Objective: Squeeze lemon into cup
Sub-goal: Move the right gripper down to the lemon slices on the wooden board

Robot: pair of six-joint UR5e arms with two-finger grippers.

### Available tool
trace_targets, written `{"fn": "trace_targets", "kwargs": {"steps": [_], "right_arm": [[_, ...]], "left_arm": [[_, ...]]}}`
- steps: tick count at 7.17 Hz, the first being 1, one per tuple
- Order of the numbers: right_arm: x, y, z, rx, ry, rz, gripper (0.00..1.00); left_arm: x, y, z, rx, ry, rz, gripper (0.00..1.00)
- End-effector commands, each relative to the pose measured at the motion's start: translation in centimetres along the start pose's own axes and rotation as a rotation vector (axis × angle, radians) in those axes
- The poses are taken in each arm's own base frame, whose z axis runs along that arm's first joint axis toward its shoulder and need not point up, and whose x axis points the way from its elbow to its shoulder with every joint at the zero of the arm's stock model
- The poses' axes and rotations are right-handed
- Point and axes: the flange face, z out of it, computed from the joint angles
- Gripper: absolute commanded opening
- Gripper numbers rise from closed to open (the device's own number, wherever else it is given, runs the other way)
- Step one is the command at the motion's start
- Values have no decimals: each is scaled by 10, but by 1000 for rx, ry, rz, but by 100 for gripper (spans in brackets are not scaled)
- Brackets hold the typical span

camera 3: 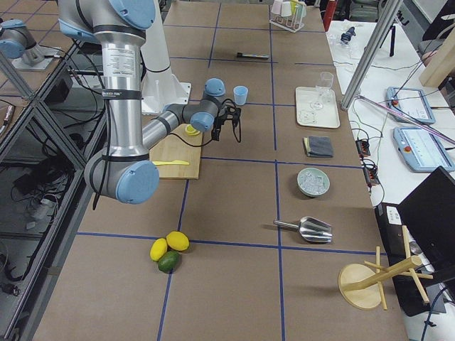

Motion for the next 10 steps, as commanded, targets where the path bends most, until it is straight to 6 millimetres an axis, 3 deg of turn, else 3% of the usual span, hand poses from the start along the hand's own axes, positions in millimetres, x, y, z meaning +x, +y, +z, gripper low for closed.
{"fn": "trace_targets", "kwargs": {"steps": [1,3,6,8,10], "right_arm": [[-21,67,10,-51,31,32,100],[-25,104,9,-25,137,33,100],[-25,115,19,-15,150,41,100],[-18,114,38,-13,185,42,100],[-25,118,38,-18,174,39,100]], "left_arm": [[-1,1,1,-1,0,-1,100],[-3,2,3,-5,2,-6,100],[-5,7,5,-11,2,-12,100],[-5,7,5,-11,2,-12,100],[-5,8,5,-11,2,-13,100]]}}
